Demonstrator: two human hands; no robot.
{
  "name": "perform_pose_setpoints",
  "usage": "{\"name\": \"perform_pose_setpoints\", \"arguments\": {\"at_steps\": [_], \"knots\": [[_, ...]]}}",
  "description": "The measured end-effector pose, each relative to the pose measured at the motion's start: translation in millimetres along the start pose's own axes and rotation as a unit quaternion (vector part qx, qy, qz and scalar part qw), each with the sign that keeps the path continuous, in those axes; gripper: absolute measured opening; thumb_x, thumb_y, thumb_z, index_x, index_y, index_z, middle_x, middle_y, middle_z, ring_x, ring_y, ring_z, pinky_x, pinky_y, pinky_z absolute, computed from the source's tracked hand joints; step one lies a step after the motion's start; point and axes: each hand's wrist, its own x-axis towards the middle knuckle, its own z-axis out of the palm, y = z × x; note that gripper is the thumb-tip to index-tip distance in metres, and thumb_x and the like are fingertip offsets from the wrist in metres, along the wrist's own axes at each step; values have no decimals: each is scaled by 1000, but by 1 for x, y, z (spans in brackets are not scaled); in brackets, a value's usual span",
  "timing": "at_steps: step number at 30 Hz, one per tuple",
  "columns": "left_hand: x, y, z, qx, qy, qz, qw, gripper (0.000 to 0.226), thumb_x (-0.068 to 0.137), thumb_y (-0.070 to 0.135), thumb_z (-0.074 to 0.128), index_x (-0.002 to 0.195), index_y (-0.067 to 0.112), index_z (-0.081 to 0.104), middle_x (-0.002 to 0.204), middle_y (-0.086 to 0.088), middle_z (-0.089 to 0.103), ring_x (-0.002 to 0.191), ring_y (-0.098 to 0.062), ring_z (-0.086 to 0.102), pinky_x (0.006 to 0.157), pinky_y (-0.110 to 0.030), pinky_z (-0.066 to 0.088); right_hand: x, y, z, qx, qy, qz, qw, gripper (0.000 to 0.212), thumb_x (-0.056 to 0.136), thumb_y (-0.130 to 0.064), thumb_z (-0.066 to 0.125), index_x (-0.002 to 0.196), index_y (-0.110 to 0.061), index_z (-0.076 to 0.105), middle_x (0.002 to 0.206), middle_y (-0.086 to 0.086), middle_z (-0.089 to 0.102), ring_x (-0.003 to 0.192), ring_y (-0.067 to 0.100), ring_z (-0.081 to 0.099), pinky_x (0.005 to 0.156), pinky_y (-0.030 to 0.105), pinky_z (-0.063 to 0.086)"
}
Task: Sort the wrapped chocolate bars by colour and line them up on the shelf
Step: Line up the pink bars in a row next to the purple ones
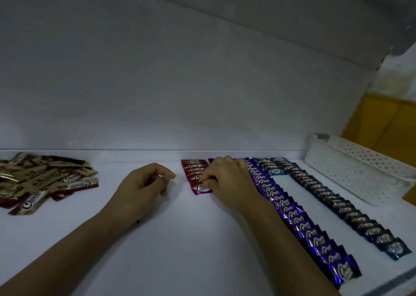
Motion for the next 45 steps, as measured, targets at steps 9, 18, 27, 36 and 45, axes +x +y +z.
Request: {"name": "perform_pose_setpoints", "arguments": {"at_steps": [9,18,27,36,45], "knots": [[-2,6,1,-58,3,-11,998,37,102,7,32,95,18,66,70,-1,68,39,-11,46,36,-18,35,2,3,5,-8,17,12,1000,18,92,-32,56,103,-33,70,117,-7,58,111,13,46,93,30,20],[-1,5,0,-101,17,-15,995,37,102,7,28,101,14,64,72,-4,68,50,-21,57,55,-35,44,3,1,8,3,16,28,999,12,90,-26,59,93,-26,70,114,-6,59,109,14,46,97,33,25],[-2,11,1,-195,23,1,981,32,105,21,26,117,25,56,86,-5,73,82,-25,67,62,-35,52,-2,-19,6,209,109,30,971,13,88,-24,65,83,-13,71,79,0,63,78,15,57,79,37,44],[-6,16,1,-242,14,23,970,41,92,54,22,128,53,40,118,1,66,112,-11,59,75,-22,54,-10,-81,18,549,-71,13,832,5,81,-3,70,81,-8,69,71,-4,69,66,0,64,64,9,45],[-3,6,2,-89,55,14,994,66,86,61,32,146,43,16,112,16,59,99,2,58,83,-23,46,1,-54,0,550,48,168,817,7,84,-4,63,78,-8,62,61,8,59,54,12,52,53,22,41]]}}
